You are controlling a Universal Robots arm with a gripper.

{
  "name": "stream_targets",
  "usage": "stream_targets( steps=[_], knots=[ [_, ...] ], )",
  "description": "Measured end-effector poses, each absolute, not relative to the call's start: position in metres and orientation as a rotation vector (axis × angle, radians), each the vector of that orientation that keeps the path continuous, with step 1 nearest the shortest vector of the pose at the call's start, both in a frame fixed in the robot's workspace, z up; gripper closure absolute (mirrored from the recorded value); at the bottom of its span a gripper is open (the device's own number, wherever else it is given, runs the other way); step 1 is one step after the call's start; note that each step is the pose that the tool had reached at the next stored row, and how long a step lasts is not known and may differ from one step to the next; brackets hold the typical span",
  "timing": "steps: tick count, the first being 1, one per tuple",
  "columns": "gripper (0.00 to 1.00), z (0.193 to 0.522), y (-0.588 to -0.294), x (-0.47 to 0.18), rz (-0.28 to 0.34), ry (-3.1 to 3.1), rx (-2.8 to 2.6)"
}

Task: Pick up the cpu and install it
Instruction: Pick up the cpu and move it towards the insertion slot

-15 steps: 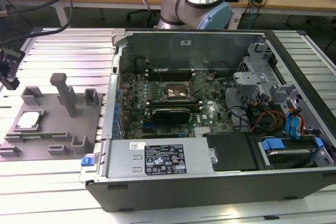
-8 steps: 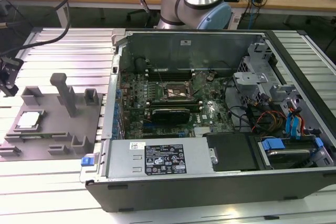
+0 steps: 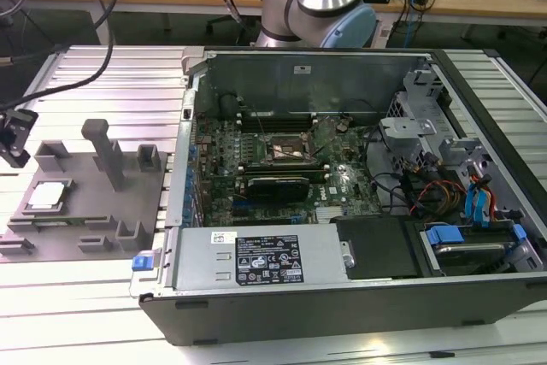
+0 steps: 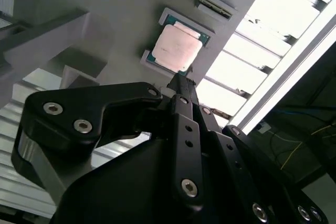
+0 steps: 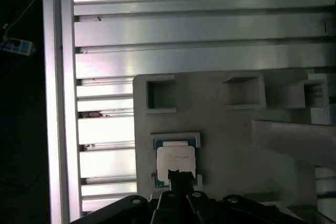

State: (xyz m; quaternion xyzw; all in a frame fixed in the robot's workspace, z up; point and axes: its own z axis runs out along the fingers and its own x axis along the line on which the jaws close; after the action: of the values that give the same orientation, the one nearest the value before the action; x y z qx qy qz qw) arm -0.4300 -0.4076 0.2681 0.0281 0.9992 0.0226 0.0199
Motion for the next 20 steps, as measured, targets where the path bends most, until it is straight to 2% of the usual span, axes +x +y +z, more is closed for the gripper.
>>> stream_targets(
  steps=[20],
  knots=[
    [0.89, 0.225, -0.414, -0.429, 0.07, 3.104, 0.046]
  ],
)
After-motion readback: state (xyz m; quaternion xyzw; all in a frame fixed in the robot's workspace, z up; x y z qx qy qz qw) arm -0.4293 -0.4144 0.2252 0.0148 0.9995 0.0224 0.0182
